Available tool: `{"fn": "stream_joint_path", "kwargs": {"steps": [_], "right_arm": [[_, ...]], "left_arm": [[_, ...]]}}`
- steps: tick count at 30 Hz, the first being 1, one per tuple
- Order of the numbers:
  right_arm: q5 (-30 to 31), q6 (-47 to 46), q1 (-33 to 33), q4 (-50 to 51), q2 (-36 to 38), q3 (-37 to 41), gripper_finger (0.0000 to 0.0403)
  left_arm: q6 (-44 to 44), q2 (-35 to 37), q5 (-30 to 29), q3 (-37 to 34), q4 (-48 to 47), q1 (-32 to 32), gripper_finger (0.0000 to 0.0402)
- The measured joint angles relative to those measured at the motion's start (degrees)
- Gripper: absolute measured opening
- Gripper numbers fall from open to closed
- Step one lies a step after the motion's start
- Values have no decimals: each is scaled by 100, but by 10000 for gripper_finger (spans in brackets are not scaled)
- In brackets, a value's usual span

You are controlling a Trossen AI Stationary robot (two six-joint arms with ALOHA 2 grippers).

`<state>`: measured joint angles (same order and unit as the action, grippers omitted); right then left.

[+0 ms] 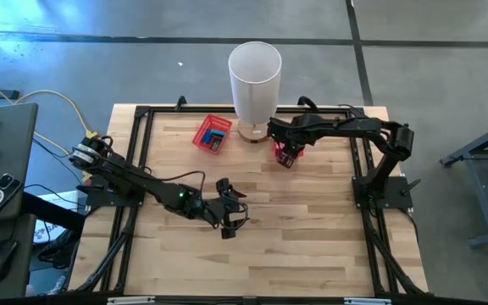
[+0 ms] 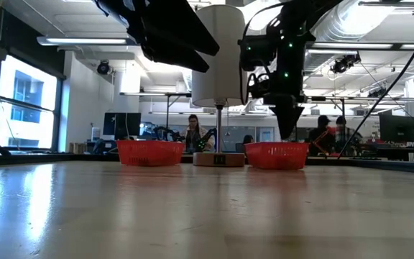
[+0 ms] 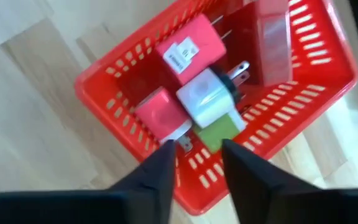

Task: Sort adapters and digital timers
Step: Return to Home Position

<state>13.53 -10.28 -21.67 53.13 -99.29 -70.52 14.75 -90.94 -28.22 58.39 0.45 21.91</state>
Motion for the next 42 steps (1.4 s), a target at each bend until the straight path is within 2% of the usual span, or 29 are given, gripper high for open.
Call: {"fn": "stream_joint_path", "kwargs": {"steps": [4,5,11,15,21,23,28,34,38,42], "right_arm": [[42,18,24,69,0,2,24],[102,52,44,67,0,1,13],[438,171,355,105,71,2,3],[769,170,619,115,382,0,2],[780,235,1041,260,1205,0,2],[709,307,1150,353,1526,0,2],[614,426,1449,611,2232,0,2],[-401,900,1735,790,3213,189,2],[-877,855,1907,551,4075,678,2],[-931,701,2135,74,4974,1389,2]], "left_arm": [[116,0,-63,2,0,-65,342],[195,0,-63,2,0,-85,338],[572,0,-62,2,22,-125,284],[613,12,-65,2,20,-169,213],[568,103,-62,11,19,-239,48],[540,161,-58,9,-32,-274,14],[383,391,-45,11,-48,-375,2],[-82,1163,36,9,-735,-470,1],[-316,1758,32,9,-1183,-568,1],[-347,2334,-6,9,-1837,-628,1]]}}
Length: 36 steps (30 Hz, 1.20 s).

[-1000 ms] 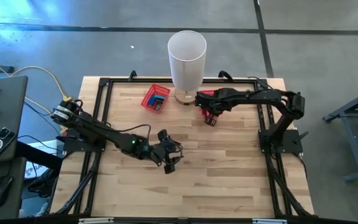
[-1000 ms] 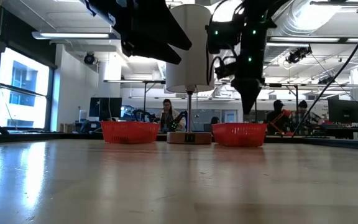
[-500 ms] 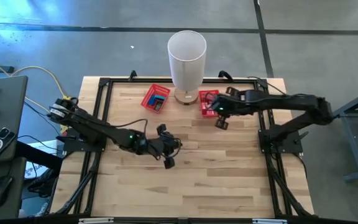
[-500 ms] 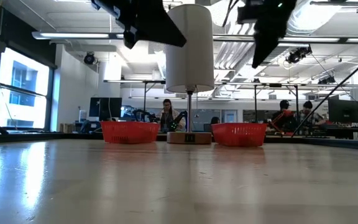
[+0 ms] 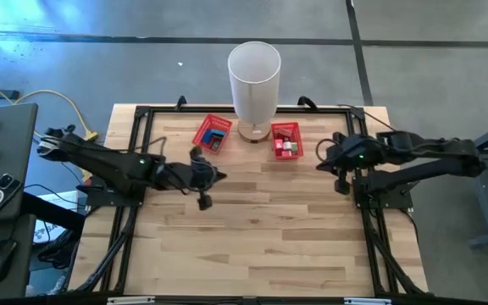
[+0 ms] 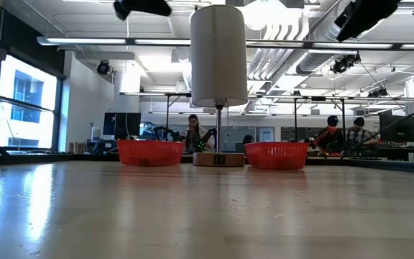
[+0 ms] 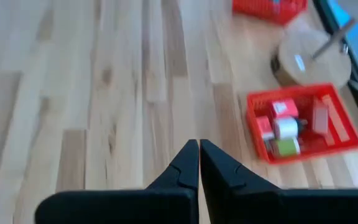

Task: Sort adapters and digital timers
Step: Return to Home Position

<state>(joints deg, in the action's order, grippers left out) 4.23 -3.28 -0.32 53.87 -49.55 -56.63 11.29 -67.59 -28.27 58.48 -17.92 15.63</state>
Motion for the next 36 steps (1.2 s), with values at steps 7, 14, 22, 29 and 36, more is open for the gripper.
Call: {"fn": "stream_joint_path", "kwargs": {"steps": [7,14,22,29,36], "right_arm": [[9,212,107,-855,1579,1023,2],[-561,548,94,-1854,2985,1723,2],[-1047,407,97,-3350,3417,2178,2],[-1064,456,97,-4915,3380,3470,2],[-1082,294,97,-6740,3384,4875,2]], "left_arm": [[95,998,-59,-42,-1480,-65,1],[97,1978,-126,-669,-1779,-87,1],[528,3407,-507,-2115,-1343,-298,1],[620,4585,44,-3130,-563,-239,1],[529,5340,448,-3883,-23,155,1]]}}
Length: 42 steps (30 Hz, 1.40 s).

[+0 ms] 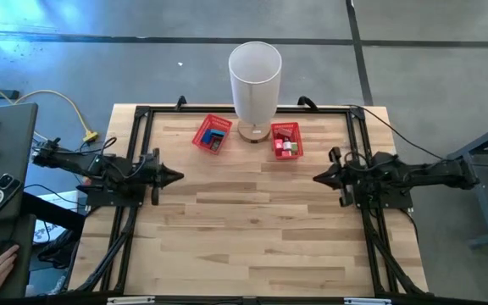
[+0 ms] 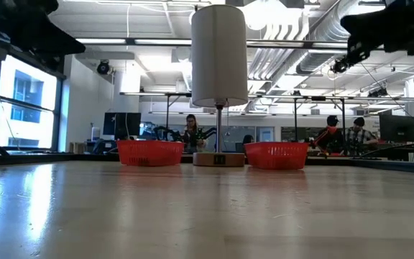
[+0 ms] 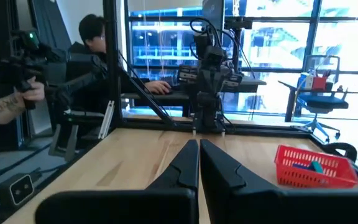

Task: Sort adapters and digital timers
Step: Return to Home Position

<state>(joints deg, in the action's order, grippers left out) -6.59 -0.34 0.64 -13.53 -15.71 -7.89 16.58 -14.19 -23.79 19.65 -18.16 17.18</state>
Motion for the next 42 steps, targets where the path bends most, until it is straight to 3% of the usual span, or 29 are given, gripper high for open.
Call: {"fn": "stream_joint_path", "kwargs": {"steps": [11,18,27,35,42], "right_arm": [[-198,-444,2,-175,3,418,2],[-261,-452,2,-173,3,423,2],[-258,-461,1,-170,3,423,2],[-238,-463,0,65,1,423,2],[-223,-400,0,352,3,420,2]], "left_arm": [[-267,374,115,-500,416,1019,1],[-218,371,-519,-698,395,1357,1],[-347,373,-536,-1191,805,1249,1],[-619,195,-350,-1860,2198,1001,1],[-570,112,-310,-1877,2164,827,1]]}}
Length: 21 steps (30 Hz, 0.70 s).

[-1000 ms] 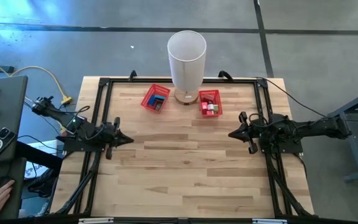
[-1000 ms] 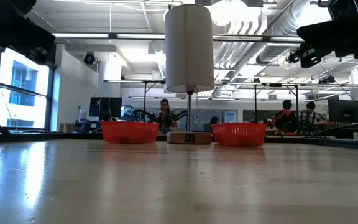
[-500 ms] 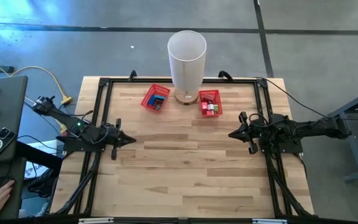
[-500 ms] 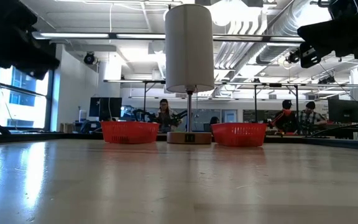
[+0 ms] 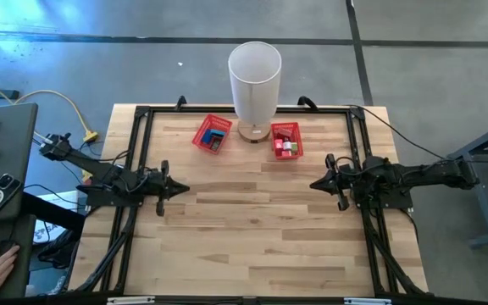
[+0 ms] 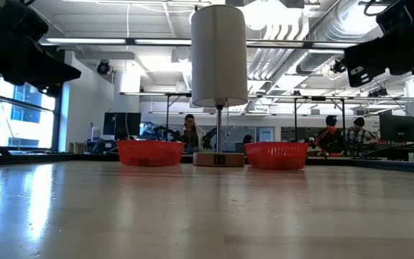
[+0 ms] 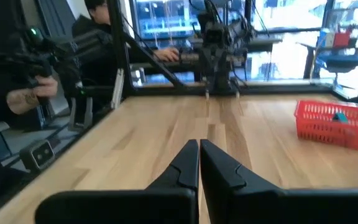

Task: Sort adapters and digital timers
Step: Return to Home Position

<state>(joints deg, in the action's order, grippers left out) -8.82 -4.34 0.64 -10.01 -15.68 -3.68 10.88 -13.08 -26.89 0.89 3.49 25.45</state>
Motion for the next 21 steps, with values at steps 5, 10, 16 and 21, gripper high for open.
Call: {"fn": "stream_joint_path", "kwargs": {"steps": [5,10,16,21], "right_arm": [[501,-35,0,341,-1,0,2],[1042,-35,0,397,-2,0,2],[1463,-21,0,747,-2,0,2],[1479,-246,0,1340,-2,0,2]], "left_arm": [[99,-11,0,-4,13,-154,1],[136,-11,-72,-9,32,-220,1],[-393,-11,-195,-13,41,-258,1],[46,-11,-192,-15,41,-258,1]]}}
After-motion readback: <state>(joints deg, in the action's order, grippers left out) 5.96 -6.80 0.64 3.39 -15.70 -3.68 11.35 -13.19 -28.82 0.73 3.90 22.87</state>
